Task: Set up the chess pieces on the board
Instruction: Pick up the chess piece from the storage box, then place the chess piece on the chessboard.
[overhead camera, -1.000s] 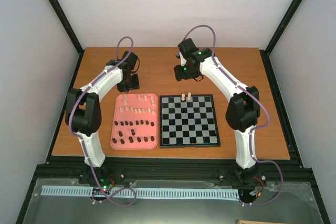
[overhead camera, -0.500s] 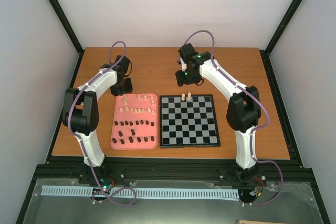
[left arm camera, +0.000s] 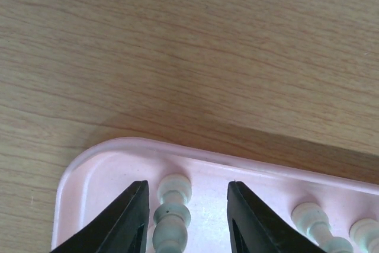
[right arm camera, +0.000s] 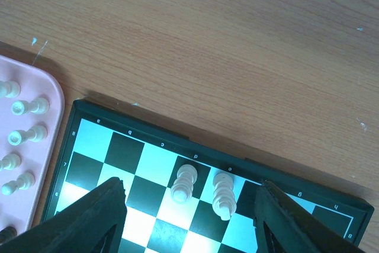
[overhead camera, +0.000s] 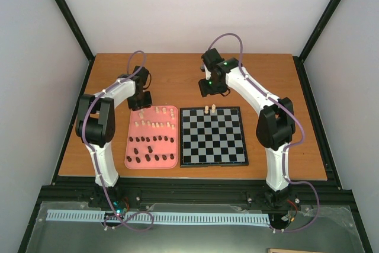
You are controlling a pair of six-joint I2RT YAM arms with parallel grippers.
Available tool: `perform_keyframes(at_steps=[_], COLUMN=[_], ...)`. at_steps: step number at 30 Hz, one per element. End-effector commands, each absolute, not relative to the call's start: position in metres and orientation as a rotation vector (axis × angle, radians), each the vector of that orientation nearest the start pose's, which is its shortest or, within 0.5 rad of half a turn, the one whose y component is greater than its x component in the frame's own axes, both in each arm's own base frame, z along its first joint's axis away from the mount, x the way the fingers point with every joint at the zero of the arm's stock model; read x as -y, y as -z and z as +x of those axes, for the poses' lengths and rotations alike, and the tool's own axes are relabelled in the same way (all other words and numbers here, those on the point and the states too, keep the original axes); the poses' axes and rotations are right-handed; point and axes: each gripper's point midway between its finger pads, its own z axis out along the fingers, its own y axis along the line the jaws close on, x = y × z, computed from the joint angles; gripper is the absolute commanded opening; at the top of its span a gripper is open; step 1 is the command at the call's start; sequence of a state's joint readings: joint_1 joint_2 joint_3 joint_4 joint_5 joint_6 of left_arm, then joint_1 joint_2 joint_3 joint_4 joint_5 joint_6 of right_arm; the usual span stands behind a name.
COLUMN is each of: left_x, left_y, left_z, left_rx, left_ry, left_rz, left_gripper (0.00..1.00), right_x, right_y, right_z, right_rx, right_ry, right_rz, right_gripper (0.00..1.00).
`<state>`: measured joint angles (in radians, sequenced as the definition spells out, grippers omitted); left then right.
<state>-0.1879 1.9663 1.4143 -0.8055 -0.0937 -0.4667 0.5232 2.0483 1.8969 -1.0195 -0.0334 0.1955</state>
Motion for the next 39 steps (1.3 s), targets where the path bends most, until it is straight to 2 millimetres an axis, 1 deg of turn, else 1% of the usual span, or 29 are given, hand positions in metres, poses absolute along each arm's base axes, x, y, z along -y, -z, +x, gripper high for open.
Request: perform_keyframes(at_steps=[1, 4, 7, 9, 11, 14, 15, 16, 20, 23, 25, 28, 33, 35, 39], left_x=[0.062, 0.062, 0.062, 0.061, 0.060, 0.059, 0.059, 0.059, 0.059, 0.066, 0.078, 0.110, 0.182, 0.211, 0.254], left_y=[-0.043, -0.042, -0.040, -0.041, -0.044, -0.051, -0.056, -0.060, -0.088, -0.113, -0.130, -0.149, -0.174, -0.179, -0.174], left_z=[0.421, 0.421, 0.420, 0.420, 0.420, 0.421, 0.421, 0.422, 0.423, 0.422, 0.420, 0.418, 0.415, 0.413, 0.409], left_rx=[-2.857, -2.862, -2.869, -2.868, -2.865, -2.859, -2.855, -2.850, -2.829, -2.796, -2.767, -2.748, -2.716, -2.700, -2.715], left_ry=[-0.010, -0.018, -0.024, -0.030, -0.034, -0.042, -0.042, -0.045, -0.031, 0.040, 0.137, 0.225, 0.327, 0.364, 0.385], left_rz=[-0.400, -0.392, -0.386, -0.383, -0.381, -0.368, -0.363, -0.357, -0.336, -0.332, -0.322, -0.232, -0.024, 0.052, 0.161], left_gripper=[0.38, 0.32, 0.30, 0.26, 0.21, 0.10, 0.05, 0.03, 0.02, 0.03, 0.03, 0.06, 0.09, 0.09, 0.08], right_x=[-0.244, -0.244, -0.244, -0.244, -0.244, -0.244, -0.244, -0.245, -0.244, -0.244, -0.242, -0.233, -0.210, -0.197, -0.176], right_y=[-0.165, -0.163, -0.162, -0.162, -0.161, -0.159, -0.159, -0.159, -0.163, -0.170, -0.178, -0.181, -0.180, -0.179, -0.179], right_z=[0.419, 0.419, 0.418, 0.418, 0.419, 0.419, 0.419, 0.420, 0.422, 0.425, 0.427, 0.429, 0.434, 0.435, 0.436], right_rx=[-2.688, -2.692, -2.695, -2.698, -2.699, -2.702, -2.702, -2.701, -2.687, -2.668, -2.652, -2.648, -2.664, -2.667, -2.664], right_ry=[-0.231, -0.230, -0.230, -0.232, -0.230, -0.230, -0.230, -0.229, -0.224, -0.220, -0.206, -0.189, -0.212, -0.214, -0.205], right_rz=[-0.451, -0.448, -0.447, -0.443, -0.441, -0.439, -0.438, -0.436, -0.432, -0.427, -0.421, -0.394, -0.295, -0.250, -0.196], right_gripper=[0.60, 0.60, 0.60, 0.60, 0.60, 0.60, 0.60, 0.60, 0.60, 0.60, 0.60, 0.60, 0.60, 0.60, 0.60])
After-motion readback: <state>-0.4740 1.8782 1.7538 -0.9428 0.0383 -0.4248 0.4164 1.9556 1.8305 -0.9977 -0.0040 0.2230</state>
